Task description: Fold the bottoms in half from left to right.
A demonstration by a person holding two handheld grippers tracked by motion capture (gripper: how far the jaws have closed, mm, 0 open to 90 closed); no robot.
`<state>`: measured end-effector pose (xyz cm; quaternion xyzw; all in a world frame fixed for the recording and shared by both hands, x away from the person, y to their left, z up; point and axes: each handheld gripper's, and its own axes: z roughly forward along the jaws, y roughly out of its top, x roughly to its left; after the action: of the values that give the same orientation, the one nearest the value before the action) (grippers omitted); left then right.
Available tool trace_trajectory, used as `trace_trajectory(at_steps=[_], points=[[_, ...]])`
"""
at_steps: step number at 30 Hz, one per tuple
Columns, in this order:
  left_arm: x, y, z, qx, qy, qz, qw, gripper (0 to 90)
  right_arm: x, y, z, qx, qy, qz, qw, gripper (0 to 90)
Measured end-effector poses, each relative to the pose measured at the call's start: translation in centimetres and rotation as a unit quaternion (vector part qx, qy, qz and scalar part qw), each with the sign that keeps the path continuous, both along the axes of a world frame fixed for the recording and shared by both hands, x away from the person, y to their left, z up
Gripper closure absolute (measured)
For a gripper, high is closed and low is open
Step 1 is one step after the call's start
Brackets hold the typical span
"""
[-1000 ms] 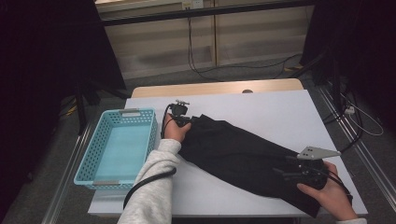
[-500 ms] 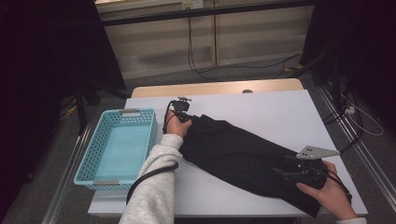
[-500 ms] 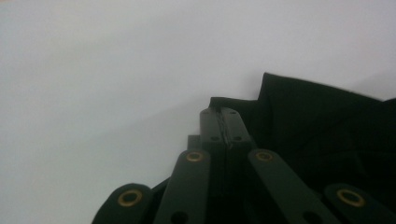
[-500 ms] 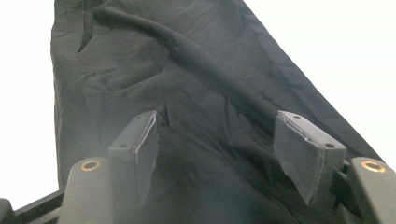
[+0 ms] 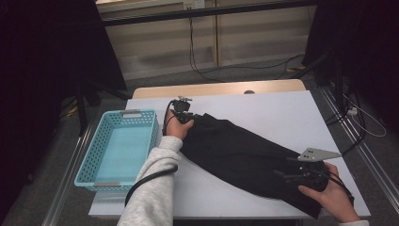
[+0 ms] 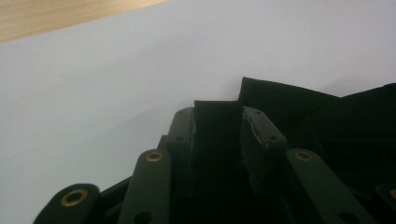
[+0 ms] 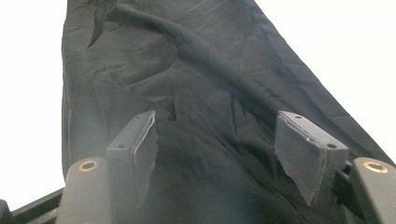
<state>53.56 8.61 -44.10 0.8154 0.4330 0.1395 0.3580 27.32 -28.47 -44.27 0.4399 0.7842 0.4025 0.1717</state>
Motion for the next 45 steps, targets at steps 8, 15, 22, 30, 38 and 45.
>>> trace_trajectory(at_steps=[8, 15, 22, 30, 38, 45], points=[[-0.3, -0.7, -0.8, 0.007, 0.015, -0.015, 0.9997, 66.4, 0.0, 0.0, -0.1, -0.002, 0.002, 0.002, 1.0, 30.3], [-0.9, -1.3, -1.4, 0.001, 0.034, -0.029, 0.999, 78.2, 0.0, 0.1, -0.1, -0.003, 0.004, 0.004, 1.0, 30.1], [-1.4, -1.7, -0.3, 0.004, 0.048, -0.007, 0.9988, 89.2, -0.1, 0.0, -0.1, -0.003, 0.003, 0.003, 1.0, 29.8], [-2.4, 0.4, 2.3, -0.014, 0.039, 0.001, 0.9991, 89.3, -0.2, 0.2, 0.1, -0.003, 0.002, 0.007, 1.0, 29.4], [-2.7, 2.6, 2.3, -0.017, 0.013, 0.009, 0.9997, 70.4, -0.2, 0.6, 0.0, -0.005, 0.004, 0.011, 0.9999, 29.0], [-3.2, 3.7, 1.2, 0.006, 0.039, 0.033, 0.9987, 56.5, -0.2, 0.5, -0.2, -0.009, 0.008, 0.012, 0.9999, 28.7]])
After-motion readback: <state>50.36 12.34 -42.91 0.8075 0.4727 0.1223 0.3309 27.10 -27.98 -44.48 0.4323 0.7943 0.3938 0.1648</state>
